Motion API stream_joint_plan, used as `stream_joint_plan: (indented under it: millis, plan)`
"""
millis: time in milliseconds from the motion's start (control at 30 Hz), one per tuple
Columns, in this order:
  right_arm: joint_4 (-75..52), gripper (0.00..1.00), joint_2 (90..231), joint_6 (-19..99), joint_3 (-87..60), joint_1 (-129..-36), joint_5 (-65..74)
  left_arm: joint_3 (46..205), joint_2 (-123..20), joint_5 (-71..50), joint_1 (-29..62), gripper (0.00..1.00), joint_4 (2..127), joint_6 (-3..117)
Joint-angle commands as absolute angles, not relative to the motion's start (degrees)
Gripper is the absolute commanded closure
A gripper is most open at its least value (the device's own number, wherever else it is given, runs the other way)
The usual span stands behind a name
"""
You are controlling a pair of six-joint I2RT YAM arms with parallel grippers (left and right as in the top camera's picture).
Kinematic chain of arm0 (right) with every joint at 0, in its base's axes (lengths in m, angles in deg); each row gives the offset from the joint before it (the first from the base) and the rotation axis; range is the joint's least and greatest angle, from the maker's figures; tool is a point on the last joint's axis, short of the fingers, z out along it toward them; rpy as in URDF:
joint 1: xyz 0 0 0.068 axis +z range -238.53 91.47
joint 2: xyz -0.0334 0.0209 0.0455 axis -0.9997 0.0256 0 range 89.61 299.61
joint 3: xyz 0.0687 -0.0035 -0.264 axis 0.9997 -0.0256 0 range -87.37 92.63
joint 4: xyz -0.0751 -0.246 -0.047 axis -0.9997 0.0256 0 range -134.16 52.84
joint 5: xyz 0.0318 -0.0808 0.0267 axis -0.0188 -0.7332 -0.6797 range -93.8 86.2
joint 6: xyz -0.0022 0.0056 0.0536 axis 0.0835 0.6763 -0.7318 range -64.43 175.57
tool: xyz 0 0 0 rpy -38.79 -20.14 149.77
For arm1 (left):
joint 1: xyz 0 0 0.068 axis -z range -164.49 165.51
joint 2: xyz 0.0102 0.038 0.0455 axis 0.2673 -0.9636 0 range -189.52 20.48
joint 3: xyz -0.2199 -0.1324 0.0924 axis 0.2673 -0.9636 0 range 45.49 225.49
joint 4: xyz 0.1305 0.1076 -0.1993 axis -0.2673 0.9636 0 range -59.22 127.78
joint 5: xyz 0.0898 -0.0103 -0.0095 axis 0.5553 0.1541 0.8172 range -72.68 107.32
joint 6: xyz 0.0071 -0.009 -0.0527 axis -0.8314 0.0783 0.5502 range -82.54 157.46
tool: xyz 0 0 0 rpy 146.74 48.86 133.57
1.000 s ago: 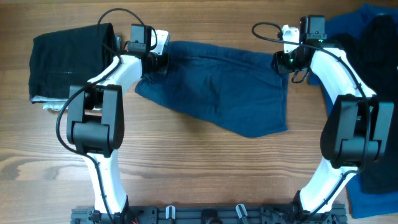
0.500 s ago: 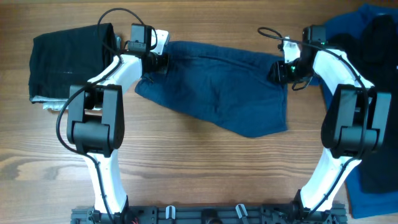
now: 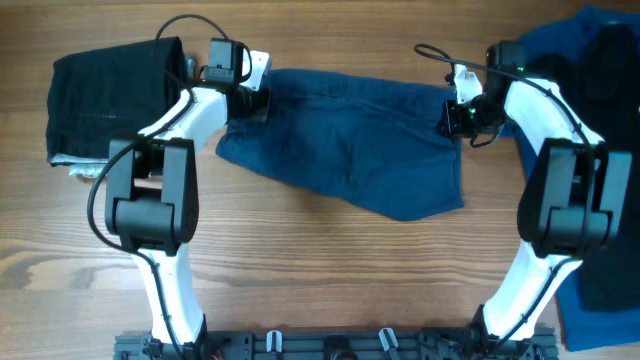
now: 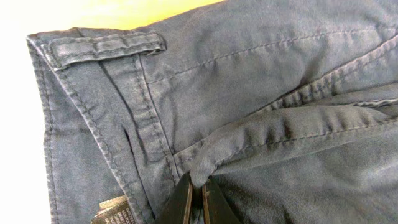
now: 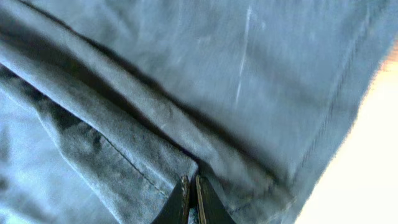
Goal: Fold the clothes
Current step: 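Lift both top corners and pull the shorts' waistband away from the robot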
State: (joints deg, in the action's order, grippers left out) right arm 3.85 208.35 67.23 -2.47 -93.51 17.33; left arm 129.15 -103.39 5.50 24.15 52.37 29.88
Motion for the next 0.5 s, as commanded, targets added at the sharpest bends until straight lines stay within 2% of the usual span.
stream_joint_plan:
  millis: [0, 200, 467]
  plan:
    - [8.3, 0.96, 202.8, 67.2, -1.1, -93.3, 18.5, 126.9, -100.1, 8.9, 24.0, 0.96, 54.6, 30.5]
    - [14.5, 0.96, 202.9, 66.7, -2.9, -93.2, 18.5, 126.9, -99.6, 8.8, 24.0, 0.96, 56.5, 30.5]
    - [2.1, 0.96, 205.4, 63.9, -11.4, -92.9, 17.4, 126.9, -99.6, 8.9, 24.0, 0.96, 64.6, 30.9]
